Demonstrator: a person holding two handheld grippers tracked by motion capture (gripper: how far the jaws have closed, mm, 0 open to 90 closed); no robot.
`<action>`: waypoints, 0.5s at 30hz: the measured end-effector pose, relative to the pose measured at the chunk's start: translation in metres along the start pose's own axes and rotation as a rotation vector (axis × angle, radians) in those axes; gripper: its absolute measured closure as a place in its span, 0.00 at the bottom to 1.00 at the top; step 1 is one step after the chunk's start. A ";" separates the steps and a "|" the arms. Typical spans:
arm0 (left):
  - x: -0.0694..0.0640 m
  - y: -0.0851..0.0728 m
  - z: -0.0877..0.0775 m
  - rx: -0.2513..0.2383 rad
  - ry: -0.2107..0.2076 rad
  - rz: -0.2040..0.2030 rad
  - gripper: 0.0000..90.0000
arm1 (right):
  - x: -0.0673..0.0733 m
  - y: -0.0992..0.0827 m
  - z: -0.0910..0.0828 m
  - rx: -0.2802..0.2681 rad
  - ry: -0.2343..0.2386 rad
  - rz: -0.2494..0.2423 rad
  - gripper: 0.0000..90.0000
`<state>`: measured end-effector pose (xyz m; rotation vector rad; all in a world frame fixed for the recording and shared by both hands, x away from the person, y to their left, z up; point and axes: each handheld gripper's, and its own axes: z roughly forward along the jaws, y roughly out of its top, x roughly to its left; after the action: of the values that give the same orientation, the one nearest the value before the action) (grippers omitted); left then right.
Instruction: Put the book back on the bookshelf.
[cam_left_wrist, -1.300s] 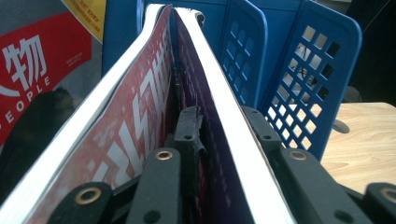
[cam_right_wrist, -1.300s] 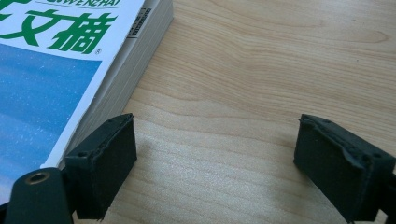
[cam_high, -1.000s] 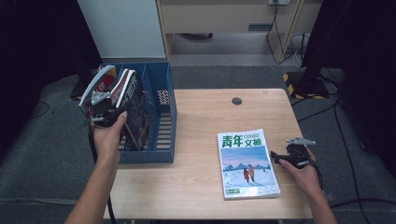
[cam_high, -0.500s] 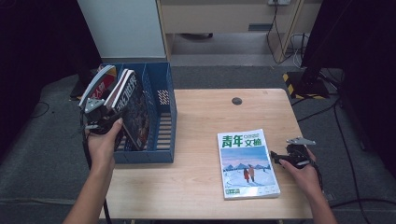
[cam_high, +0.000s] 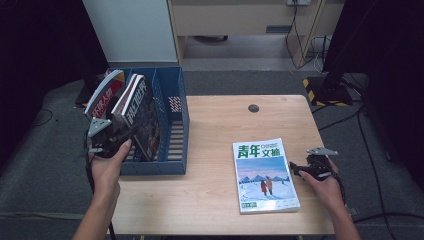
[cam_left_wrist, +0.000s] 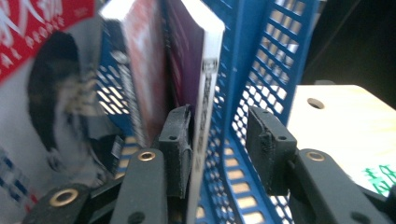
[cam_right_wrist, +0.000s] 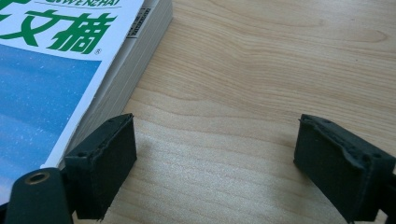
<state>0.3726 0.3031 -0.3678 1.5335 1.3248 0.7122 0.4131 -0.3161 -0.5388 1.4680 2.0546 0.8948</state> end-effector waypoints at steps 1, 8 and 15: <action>-0.004 -0.004 -0.002 0.004 -0.014 0.005 0.65 | 0.000 0.000 0.000 0.003 0.002 -0.001 0.14; -0.027 -0.019 0.003 0.033 -0.083 0.032 0.61 | 0.000 0.000 0.000 0.003 0.002 -0.001 0.14; -0.036 -0.026 0.007 0.047 -0.076 0.061 0.61 | 0.000 0.000 0.000 0.004 0.004 -0.002 0.13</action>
<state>0.3598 0.2659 -0.3892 1.6287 1.2502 0.6590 0.4132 -0.3163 -0.5388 1.4675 2.0614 0.8939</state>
